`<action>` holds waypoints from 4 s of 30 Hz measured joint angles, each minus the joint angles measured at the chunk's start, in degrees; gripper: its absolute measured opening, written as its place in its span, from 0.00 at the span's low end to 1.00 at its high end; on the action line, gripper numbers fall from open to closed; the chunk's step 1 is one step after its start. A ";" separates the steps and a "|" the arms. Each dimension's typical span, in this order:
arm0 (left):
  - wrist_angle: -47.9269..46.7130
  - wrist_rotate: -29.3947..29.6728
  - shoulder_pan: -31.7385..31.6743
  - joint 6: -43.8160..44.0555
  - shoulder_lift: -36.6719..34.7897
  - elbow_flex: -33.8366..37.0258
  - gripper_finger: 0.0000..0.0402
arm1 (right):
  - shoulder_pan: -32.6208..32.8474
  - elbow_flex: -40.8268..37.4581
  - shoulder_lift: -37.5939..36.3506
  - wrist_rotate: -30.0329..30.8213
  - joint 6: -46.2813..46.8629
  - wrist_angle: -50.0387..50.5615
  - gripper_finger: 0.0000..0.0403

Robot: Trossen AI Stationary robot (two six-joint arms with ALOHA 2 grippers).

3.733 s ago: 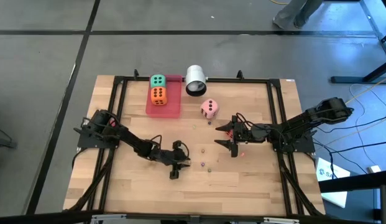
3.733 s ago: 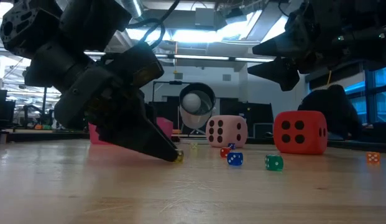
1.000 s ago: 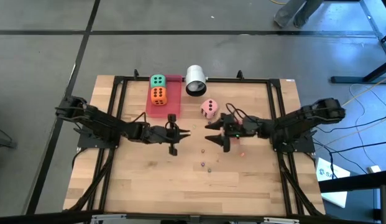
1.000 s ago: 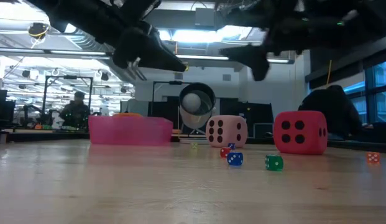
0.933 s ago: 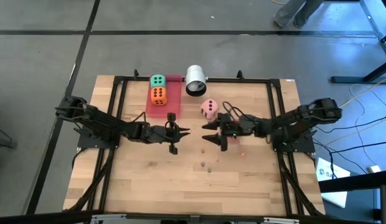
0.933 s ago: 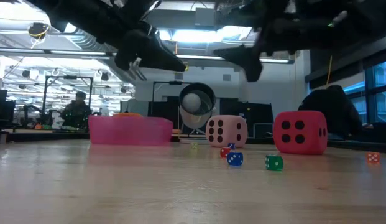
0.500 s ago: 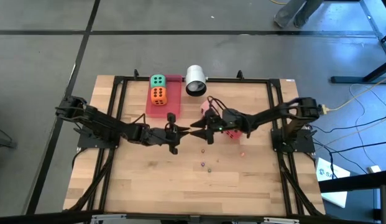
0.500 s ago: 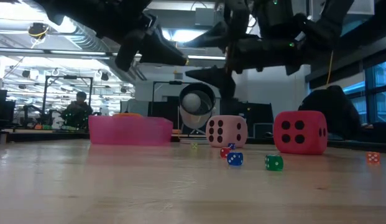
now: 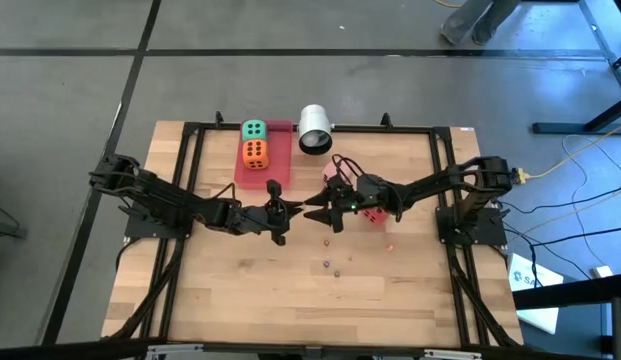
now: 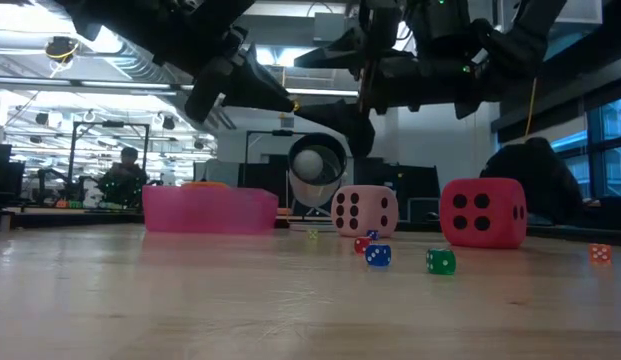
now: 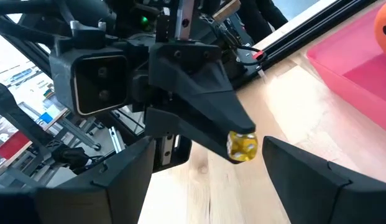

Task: Pick & Place Dice
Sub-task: Put the small yellow dice into the red bin

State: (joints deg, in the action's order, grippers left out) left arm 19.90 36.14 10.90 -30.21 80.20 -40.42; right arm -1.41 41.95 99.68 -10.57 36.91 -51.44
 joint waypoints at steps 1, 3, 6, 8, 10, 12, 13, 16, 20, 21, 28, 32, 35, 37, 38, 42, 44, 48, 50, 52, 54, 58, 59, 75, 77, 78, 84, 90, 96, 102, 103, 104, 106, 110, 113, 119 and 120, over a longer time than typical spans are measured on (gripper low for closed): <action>0.01 0.00 0.00 -0.01 -0.02 0.00 0.05 | 0.00 0.00 0.00 0.00 0.00 0.00 0.74; 0.03 -0.02 0.02 -0.01 0.00 0.00 0.05 | 0.00 0.00 0.00 0.00 0.00 0.02 0.74; 0.58 -0.02 0.00 -0.04 0.00 0.00 0.05 | 0.00 0.00 0.00 -0.43 -0.04 0.01 0.74; 1.05 -0.04 0.00 -0.42 0.00 0.00 0.05 | 0.00 0.00 0.00 -0.57 -0.04 0.02 0.74; 1.38 -0.09 0.00 -0.52 0.00 0.00 0.05 | 0.00 0.00 0.00 -0.87 -0.04 0.02 0.74; 1.72 -0.09 -0.02 -0.59 0.00 0.00 0.05 | 0.00 0.00 0.00 -0.92 -0.06 0.02 0.73; 1.72 -0.08 -0.02 -0.63 0.00 0.00 0.05 | 0.00 0.00 0.00 -1.04 -0.12 0.02 0.72; 1.70 -0.11 0.00 -0.64 0.00 0.00 0.05 | 0.00 0.00 0.00 -1.04 -0.26 0.02 0.67; 1.72 -0.11 0.00 -0.64 0.02 0.00 0.05 | 0.00 0.00 0.00 -1.01 -0.48 0.04 0.58; 1.73 -0.13 0.00 -0.64 0.02 0.00 0.05 | 0.00 0.00 0.00 -1.01 -0.48 0.06 0.56; 1.79 -0.19 0.00 -0.64 0.02 0.00 0.05 | -0.04 -0.02 0.07 -0.79 -1.11 0.26 0.43; 1.84 -1.33 -0.02 -0.58 0.02 0.00 0.05 | -0.02 -0.04 0.07 -0.37 -1.11 0.41 0.37; 2.25 -1.82 0.00 -0.47 0.02 0.00 0.05 | 0.00 -0.04 0.07 -0.37 -1.11 0.23 0.33; 2.27 -1.84 0.00 -0.49 0.02 0.00 0.05 | -0.02 -0.04 0.07 -0.37 -1.11 0.34 0.29; 2.27 -1.86 0.00 -0.49 0.02 0.00 0.05 | -0.04 -0.04 0.07 -0.35 -1.11 0.47 0.27; 2.25 -2.04 0.00 -0.50 0.02 0.00 0.05 | -0.04 -0.04 0.07 -0.31 -1.00 0.94 0.18; 2.18 -1.87 0.00 -0.68 0.02 0.00 0.05 | -0.07 -0.04 0.07 -0.30 -0.90 0.94 0.14; 2.14 -1.80 0.00 -0.75 0.02 0.00 0.05 | -0.19 -0.04 0.07 -0.20 -0.92 0.98 0.12; 2.14 -1.81 0.00 -0.61 0.02 0.00 0.06 | -0.28 -0.05 0.07 -0.25 -0.95 1.04 0.12; 2.14 -1.88 0.00 0.05 0.02 0.00 0.08 | -0.31 -0.04 0.07 -0.35 -1.04 1.30 0.12; 2.28 -1.95 0.00 0.61 0.02 0.00 0.10 | -0.28 -0.04 0.07 -0.35 -1.31 1.33 0.12; 2.43 -2.85 0.00 1.08 0.04 0.00 0.17 | -0.26 -0.04 0.04 -0.66 -1.51 1.31 0.12; 2.45 -3.12 0.02 1.08 0.04 0.00 0.19 | -0.26 -0.04 0.04 -0.97 -1.65 1.33 0.12; -9.24 7.13 9.15 14.05 -16.08 0.02 0.42 | -0.52 0.51 -0.04 -4.12 -4.85 1.98 0.12; -12.79 5.91 9.57 18.87 -18.65 0.02 0.42 | -0.16 1.81 -0.04 -4.79 -6.37 2.20 0.12; -13.70 5.01 9.60 21.17 -19.79 0.46 0.42 | 0.08 2.82 -0.04 -5.17 -7.48 2.99 0.12; -14.48 3.17 9.60 28.83 -24.36 5.91 0.41 | 3.51 13.29 -0.04 -3.22 -19.57 21.36 0.12; -10.85 3.14 9.57 33.75 -30.42 13.11 0.41 | 8.05 23.41 -0.04 14.87 -34.16 42.32 0.12; 4.82 -2.25 7.48 36.43 -36.34 23.24 0.40 | 10.19 24.79 -0.04 24.82 -43.90 44.54 0.12; 20.57 -15.68 0.04 42.80 -37.23 31.87 0.38 | 11.51 24.79 -0.04 30.13 -51.17 44.18 0.12; 21.77 -17.75 -1.60 44.16 -36.99 32.66 0.38 | 11.77 24.79 -0.04 30.50 -52.21 43.79 0.12; 22.31 -19.63 -3.15 45.66 -36.67 33.09 0.37 | 12.05 24.79 -0.04 30.95 -52.92 43.42 0.12; 22.68 -23.71 -6.01 48.22 -36.20 33.35 0.37 | 12.49 24.81 -0.04 31.35 -54.51 42.54 0.12; 24.82 -29.70 -10.67 51.41 -33.96 33.35 0.36 | 13.19 24.81 -0.04 31.35 -57.73 39.86 0.12; 29.68 -35.20 -13.37 53.03 -31.61 33.35 0.36 | 13.31 24.81 -0.03 31.34 -60.10 39.14 0.12; 38.97 -41.79 -16.88 56.92 -25.08 33.33 0.36 | 13.31 24.81 -0.02 31.12 -63.28 38.30 0.12; 40.12 -42.04 -17.24 57.70 -23.74 33.26 0.36 | 13.31 24.81 -0.02 31.11 -63.99 37.74 0.12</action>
State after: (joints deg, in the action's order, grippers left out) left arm 60.02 -5.90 -6.34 27.49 56.47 -7.17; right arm 11.90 66.76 99.66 20.54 -27.08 -13.70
